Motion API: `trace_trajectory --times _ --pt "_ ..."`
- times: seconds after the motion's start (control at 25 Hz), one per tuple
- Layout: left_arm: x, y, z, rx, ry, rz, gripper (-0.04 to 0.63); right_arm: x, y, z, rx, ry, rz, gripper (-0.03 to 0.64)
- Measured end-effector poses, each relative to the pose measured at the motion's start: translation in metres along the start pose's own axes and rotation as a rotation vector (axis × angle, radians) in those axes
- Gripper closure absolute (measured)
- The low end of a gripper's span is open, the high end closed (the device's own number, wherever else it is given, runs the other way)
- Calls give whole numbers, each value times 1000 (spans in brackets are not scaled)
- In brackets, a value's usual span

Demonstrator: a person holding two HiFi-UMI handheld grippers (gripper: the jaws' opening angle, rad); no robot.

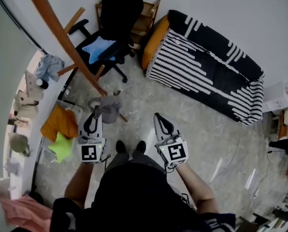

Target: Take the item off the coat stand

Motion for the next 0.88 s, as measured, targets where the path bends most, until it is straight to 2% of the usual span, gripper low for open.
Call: trace_trajectory --times 0.6,0.88 --pt "-45 -16 -49 7 82 -59 531 -35 5 -26 8 62 57 597" --pt "-65 -23 -57 11 98 -63 531 -49 4 -34 16 72 87 597"
Point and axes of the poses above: the fingertips, and each gripper's own axes: x forward along the fingers, y to its right, z out of its underside, the point moved 1 cm from there along -x, backward along the fingers, and after that the axes turned 6 degrees about x, right-handed, at the moved point
